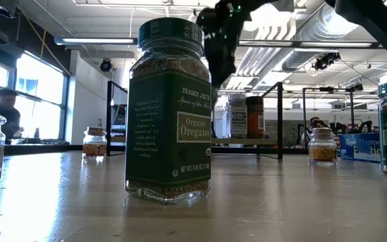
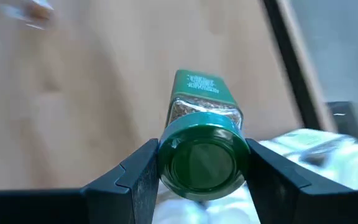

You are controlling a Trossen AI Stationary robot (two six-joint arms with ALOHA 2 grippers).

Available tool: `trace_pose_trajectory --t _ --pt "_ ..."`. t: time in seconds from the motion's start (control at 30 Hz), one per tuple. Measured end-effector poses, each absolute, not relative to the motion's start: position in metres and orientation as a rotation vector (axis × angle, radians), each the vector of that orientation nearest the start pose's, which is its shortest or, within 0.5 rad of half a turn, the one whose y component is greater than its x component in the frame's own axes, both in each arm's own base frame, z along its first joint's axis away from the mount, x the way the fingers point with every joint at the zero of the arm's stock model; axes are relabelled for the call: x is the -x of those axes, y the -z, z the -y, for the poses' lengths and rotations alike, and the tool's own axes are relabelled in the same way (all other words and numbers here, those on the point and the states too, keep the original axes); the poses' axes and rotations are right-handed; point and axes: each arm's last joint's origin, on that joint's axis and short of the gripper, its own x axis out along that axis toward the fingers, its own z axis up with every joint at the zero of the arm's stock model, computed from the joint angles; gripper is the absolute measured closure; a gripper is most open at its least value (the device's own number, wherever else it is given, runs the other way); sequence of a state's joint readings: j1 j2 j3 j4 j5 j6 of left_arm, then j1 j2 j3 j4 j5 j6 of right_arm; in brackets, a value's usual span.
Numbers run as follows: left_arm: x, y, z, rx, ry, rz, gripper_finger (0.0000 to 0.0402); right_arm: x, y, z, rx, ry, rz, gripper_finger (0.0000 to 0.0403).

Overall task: Shelf spices
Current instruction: Put the green seasoning bottle on the shelf

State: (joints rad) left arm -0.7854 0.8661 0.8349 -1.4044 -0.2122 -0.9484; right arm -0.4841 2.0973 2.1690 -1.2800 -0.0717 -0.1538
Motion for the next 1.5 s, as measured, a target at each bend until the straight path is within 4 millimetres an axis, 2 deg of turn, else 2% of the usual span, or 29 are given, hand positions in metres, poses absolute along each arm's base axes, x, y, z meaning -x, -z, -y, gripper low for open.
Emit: trace_pose_trajectory --t 0.13,0.3,0.43,0.67,0.87,1.0,1.17,1.5 --pt "-0.081 -0.261 0.074 0.186 -0.169 -1.355 0.0124 -0.381 -0.307 0.218 -0.107 0.256 -1.177 0.0213" --pt "-0.085 -0.27 0.074 0.309 -0.152 -1.367 0.0124 -0.381 -0.287 0.232 -0.023 0.173 -1.249 0.0213" --pt "-0.09 -0.293 0.071 0.392 -0.151 -1.293 0.0124 -0.381 -0.274 0.232 -0.011 0.124 -1.32 0.0213" --pt "-0.093 -0.342 0.058 0.509 -0.173 -1.097 0.0124 -0.383 -0.272 0.233 0.022 0.162 -1.333 0.0213" --pt "-0.092 -0.375 0.045 0.544 -0.251 -0.9 0.0124 -0.382 -0.271 0.235 0.069 0.225 -1.376 0.0141" --pt "-0.092 -0.388 0.037 0.53 -0.304 -0.81 0.0124 -0.381 -0.273 0.235 0.085 0.229 -1.387 0.0135" --pt "-0.094 -0.395 0.032 0.492 -0.328 -0.776 0.0124 -0.383 -0.282 0.234 0.124 0.198 -1.359 0.0169" --pt "-0.096 -0.395 0.03 0.459 -0.334 -0.786 0.0124 -0.385 -0.284 0.232 0.086 0.152 -1.318 0.0293"
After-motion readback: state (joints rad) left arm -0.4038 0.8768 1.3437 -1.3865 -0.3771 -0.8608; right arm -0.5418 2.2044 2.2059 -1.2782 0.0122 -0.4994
